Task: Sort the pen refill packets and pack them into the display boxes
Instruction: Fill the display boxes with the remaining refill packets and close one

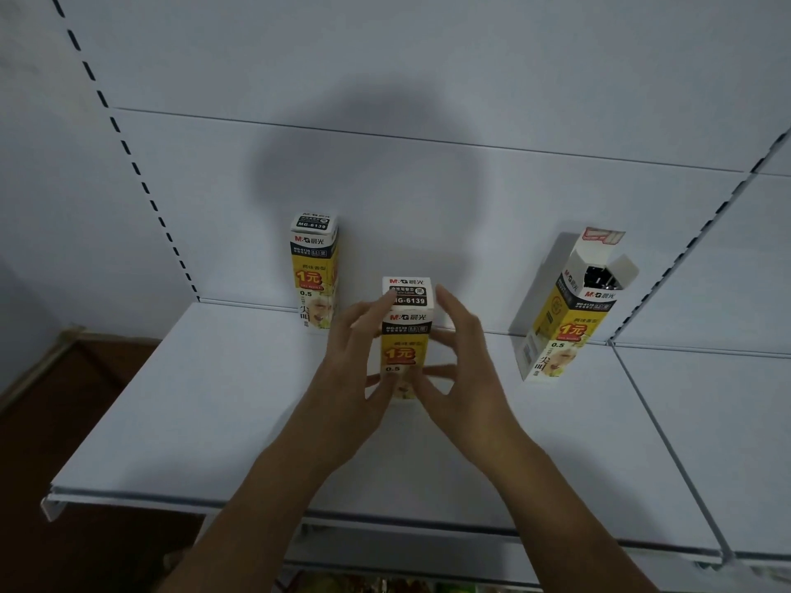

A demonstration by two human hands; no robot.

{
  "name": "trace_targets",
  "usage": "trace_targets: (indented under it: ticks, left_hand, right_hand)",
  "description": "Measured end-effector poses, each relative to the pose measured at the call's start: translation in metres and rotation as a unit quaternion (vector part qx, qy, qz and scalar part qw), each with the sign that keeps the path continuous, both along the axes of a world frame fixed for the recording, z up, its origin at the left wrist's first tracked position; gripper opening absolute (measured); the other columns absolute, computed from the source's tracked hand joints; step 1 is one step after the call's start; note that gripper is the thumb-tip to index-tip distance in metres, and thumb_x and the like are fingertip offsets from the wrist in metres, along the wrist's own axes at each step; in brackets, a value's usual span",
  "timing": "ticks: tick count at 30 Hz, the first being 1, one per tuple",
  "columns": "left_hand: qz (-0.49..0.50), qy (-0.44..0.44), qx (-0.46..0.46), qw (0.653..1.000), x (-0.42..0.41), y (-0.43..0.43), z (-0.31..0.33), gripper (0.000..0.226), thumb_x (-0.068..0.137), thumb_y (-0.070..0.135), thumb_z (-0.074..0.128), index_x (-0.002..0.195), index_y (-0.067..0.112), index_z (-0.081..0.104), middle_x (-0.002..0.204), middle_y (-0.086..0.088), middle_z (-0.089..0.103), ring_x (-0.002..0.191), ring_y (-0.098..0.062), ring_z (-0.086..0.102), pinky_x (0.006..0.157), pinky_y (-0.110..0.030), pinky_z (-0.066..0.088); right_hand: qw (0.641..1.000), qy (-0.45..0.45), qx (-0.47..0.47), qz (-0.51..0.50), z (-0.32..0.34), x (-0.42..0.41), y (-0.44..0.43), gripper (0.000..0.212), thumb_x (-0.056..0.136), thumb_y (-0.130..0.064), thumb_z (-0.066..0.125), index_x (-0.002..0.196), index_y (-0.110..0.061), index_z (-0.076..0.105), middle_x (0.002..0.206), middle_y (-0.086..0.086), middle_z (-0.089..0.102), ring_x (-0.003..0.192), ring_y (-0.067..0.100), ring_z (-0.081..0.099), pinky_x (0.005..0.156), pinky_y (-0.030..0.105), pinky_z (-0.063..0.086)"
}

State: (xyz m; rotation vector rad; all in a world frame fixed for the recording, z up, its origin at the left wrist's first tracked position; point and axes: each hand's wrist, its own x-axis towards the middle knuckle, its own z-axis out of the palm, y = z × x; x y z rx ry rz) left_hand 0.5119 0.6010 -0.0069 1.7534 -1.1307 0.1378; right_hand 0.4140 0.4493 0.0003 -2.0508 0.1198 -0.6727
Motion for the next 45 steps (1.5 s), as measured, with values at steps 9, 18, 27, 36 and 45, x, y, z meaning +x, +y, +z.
trace_targets:
  ticks: [9,18,27,36,45]
  left_hand:
    - [0.019,-0.008,0.045,0.999,0.024,-0.02,0.0,0.109,0.091,-0.006,0.072,0.159,0.053,0.011,0.136,0.005,0.043,0.118,0.008,0.051,0.082,-0.002,0.049]
    - [0.006,0.014,0.075,0.997,0.063,-0.045,0.015,0.093,0.099,0.012,0.067,0.164,0.044,0.008,0.145,-0.001,0.049,0.13,-0.008,0.055,0.099,-0.038,0.059]
    - [0.125,-0.122,0.096,0.98,0.038,-0.037,0.03,0.082,0.1,0.038,0.065,0.165,0.027,0.016,0.159,0.001,0.04,0.146,-0.019,0.038,0.113,-0.038,0.039]
    - [0.096,-0.183,0.09,0.974,-0.008,-0.053,0.039,0.055,0.097,0.045,0.061,0.145,0.02,0.053,0.141,-0.001,0.056,0.131,-0.024,0.051,0.105,-0.041,0.046]
    - [-0.07,-0.039,0.108,0.991,-0.047,-0.165,0.035,0.077,0.095,0.051,0.068,0.156,0.036,0.024,0.148,0.009,0.052,0.13,-0.013,0.054,0.099,-0.039,0.053]
  right_hand:
    - [0.996,0.048,0.059,-0.054,-0.014,0.029,-0.013,0.09,0.092,-0.004,0.074,0.142,-0.06,0.026,0.129,-0.031,0.053,0.117,-0.014,0.054,0.082,0.015,0.058]
    - [0.995,0.008,0.036,-0.093,-0.024,0.09,-0.042,0.088,0.087,-0.002,0.074,0.156,-0.037,0.032,0.137,0.003,0.055,0.123,0.014,0.061,0.096,0.041,0.06]
    - [0.988,0.046,-0.068,-0.13,-0.013,0.047,-0.033,0.086,0.092,-0.025,0.077,0.159,-0.032,0.025,0.136,-0.005,0.043,0.119,-0.002,0.046,0.094,0.006,0.042]
    - [0.957,0.099,-0.194,-0.192,0.007,-0.073,-0.053,0.066,0.094,-0.027,0.074,0.148,-0.039,0.039,0.138,-0.011,0.047,0.126,0.006,0.047,0.097,0.02,0.045]
    - [0.935,0.119,-0.137,-0.305,0.018,-0.117,-0.114,0.054,0.093,-0.035,0.075,0.141,-0.029,0.05,0.123,-0.015,0.051,0.11,-0.003,0.049,0.087,0.009,0.041]
